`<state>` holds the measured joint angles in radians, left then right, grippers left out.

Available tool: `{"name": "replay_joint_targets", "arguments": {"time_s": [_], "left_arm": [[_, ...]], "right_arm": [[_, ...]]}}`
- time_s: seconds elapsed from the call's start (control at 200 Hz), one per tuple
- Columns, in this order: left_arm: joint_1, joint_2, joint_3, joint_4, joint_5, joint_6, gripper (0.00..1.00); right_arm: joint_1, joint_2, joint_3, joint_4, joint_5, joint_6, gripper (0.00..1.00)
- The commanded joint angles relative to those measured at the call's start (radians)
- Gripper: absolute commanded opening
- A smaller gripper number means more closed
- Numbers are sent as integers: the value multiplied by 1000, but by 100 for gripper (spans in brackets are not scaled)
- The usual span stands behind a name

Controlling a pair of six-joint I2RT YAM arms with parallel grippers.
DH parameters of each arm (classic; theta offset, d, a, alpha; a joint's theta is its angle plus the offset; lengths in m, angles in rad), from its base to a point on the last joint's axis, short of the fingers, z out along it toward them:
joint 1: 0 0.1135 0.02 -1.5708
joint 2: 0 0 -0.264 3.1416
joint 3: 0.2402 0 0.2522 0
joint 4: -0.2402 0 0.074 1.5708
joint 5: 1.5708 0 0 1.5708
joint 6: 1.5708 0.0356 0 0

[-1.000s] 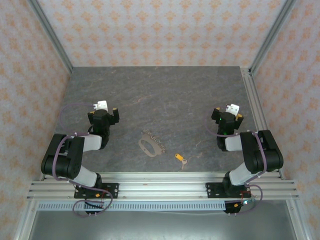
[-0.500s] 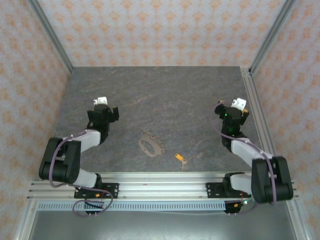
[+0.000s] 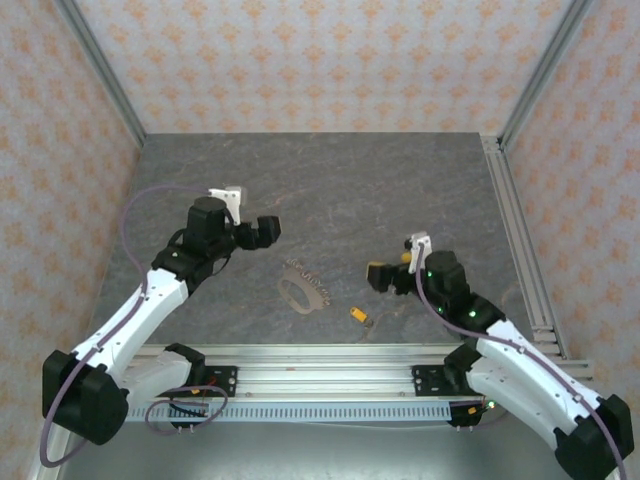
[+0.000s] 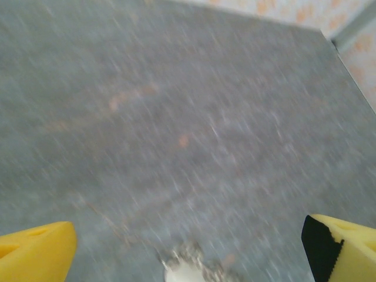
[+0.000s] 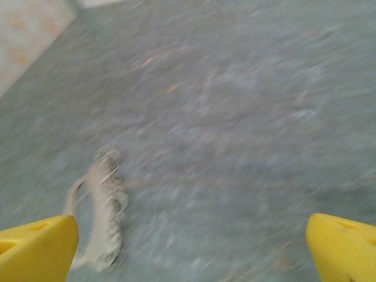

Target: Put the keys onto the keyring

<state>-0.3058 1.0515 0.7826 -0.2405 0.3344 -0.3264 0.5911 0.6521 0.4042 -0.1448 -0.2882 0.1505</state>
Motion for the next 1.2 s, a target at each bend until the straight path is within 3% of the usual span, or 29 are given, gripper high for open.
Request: {"name": "replay_joint_targets", "arguments": {"time_s": [0.0,0.09,0.19,0.245,0.325,0.405,0.621,0.721,1.196], "left_arm": [[2,-15,-26,-87,213,-73,100],[-4,-2,-56,-19,254,-113,100],[-20,18,-54,-4,259,-119,100],[-29,18,-57,7,256,-123,100],[-39,10,-59,8,251,-120,100],[-44,0,-57,-4,244,-115,100],[-46,-21,-65,-5,236,-125,100],[-46,-26,-63,-13,237,-124,100],[-46,-24,-71,-17,238,-135,100]], "right_arm": [[82,-32,-23,-79,-131,39,100],[179,10,-67,6,-158,32,99],[238,159,-34,47,-174,-38,98],[240,247,-3,61,-191,-80,91],[240,343,25,116,-210,-119,71],[240,449,53,163,-233,-156,59],[248,706,161,237,-286,-225,53],[255,758,198,205,-283,-259,45],[265,801,226,140,-199,-358,34]]}}
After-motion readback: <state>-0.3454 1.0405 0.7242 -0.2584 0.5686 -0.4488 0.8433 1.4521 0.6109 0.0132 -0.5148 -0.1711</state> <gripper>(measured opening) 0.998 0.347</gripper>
